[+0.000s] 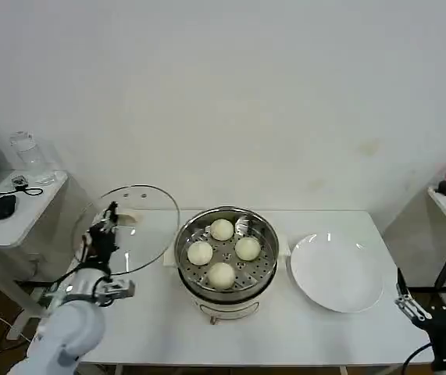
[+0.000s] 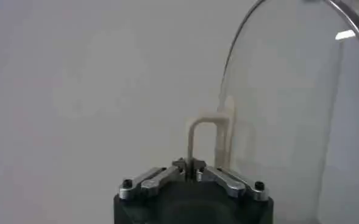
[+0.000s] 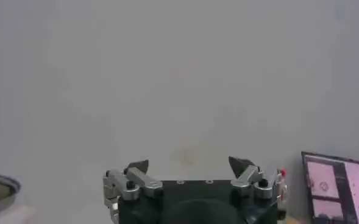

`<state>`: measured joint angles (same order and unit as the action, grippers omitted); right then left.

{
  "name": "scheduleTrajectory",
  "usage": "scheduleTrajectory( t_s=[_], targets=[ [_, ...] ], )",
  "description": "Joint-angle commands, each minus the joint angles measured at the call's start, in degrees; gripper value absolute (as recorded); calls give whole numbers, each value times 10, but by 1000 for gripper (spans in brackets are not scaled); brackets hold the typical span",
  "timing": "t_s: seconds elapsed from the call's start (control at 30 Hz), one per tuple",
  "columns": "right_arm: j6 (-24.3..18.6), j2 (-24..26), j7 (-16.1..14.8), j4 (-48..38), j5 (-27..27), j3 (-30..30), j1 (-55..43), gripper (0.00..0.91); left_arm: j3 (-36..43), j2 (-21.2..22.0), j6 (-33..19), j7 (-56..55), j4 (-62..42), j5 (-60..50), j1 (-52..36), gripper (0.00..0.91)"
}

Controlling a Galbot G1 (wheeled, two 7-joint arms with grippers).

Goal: Take steamed baozi put them in steamer then cover it.

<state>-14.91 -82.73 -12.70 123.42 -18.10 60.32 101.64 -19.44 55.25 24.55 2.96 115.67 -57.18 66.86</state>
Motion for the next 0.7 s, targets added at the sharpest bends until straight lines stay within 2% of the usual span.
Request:
scheduleTrajectory(
  t_s=[0.03,0.23,0.4,0.7],
  targets=[
    [-5,-15,0,-6,33,-30,-2,907,170,70,106,105,10,-138,-116,0],
    [-7,-23,1,-6,47,-32,2,907,206,163,107,127,-12,-187,-130,0],
    [-7,-28,1,-4,54,-33,4,907,224,220,106,130,-35,-217,-123,0],
    [-11,-35,0,-4,60,-37,7,907,213,264,106,126,-62,-234,-116,0]
  ],
)
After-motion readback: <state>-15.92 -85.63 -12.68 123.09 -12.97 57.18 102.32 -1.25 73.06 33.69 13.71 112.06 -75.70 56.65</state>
